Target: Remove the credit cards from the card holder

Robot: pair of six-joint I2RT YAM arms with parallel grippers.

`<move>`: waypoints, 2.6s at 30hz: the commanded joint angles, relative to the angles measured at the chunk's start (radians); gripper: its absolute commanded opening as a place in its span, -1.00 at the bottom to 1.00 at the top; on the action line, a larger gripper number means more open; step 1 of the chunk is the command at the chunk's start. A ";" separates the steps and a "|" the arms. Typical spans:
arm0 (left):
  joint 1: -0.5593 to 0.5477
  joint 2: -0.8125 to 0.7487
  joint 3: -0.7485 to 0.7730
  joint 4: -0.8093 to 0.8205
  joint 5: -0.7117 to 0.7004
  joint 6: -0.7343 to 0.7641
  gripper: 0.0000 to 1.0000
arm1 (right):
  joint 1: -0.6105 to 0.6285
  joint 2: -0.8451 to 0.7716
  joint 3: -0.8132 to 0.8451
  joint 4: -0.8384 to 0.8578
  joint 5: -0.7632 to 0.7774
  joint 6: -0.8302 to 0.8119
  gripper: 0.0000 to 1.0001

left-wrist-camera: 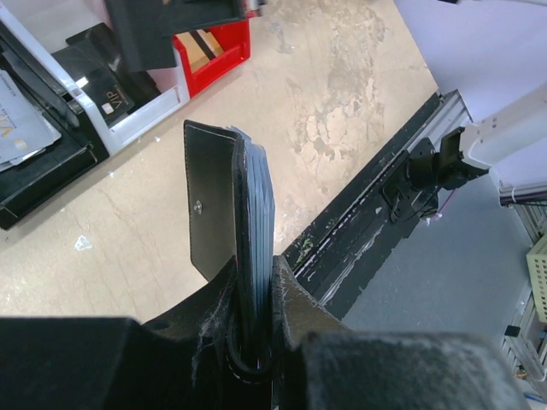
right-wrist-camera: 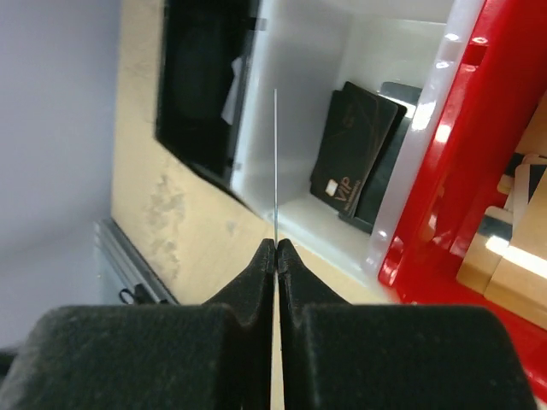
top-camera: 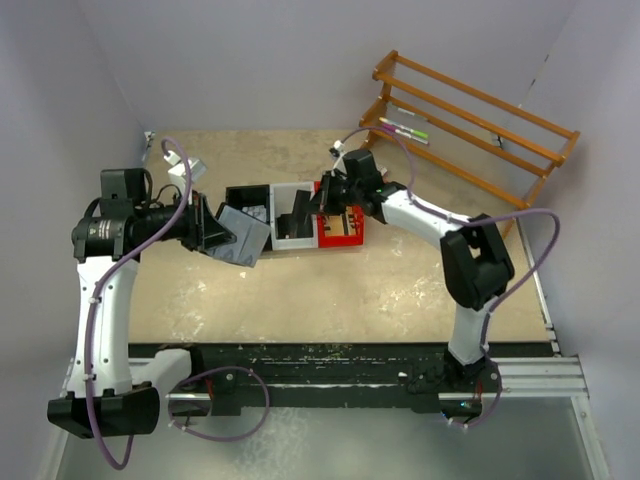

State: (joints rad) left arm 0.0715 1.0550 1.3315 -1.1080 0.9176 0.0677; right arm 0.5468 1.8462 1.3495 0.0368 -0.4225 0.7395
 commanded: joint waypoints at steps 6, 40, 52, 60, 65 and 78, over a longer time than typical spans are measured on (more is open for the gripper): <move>-0.002 -0.042 0.064 -0.016 0.103 0.037 -0.86 | 0.072 0.196 0.257 -0.192 0.147 -0.098 -1.00; -0.004 0.010 0.046 -0.121 0.264 0.273 -0.90 | 0.215 -0.239 0.325 -0.223 -0.346 -0.399 0.98; -0.014 0.044 0.091 -0.252 0.406 0.425 -0.84 | 0.331 -0.148 0.448 -0.398 -0.497 -0.567 0.68; -0.017 0.040 0.109 -0.286 0.423 0.471 -0.83 | 0.335 -0.136 0.452 -0.396 -0.582 -0.534 -0.76; -0.018 0.036 0.115 -0.264 0.401 0.459 -0.31 | 0.333 -0.172 0.425 -0.335 -0.552 -0.493 -1.00; -0.016 -0.169 -0.206 0.672 0.493 -0.581 0.46 | 0.315 -0.483 -0.148 0.707 -0.025 0.190 -1.00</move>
State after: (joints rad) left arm 0.0574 0.9234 1.2350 -0.8539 1.3140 -0.0341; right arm 0.8562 1.4467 1.2873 0.2733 -0.6643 0.6991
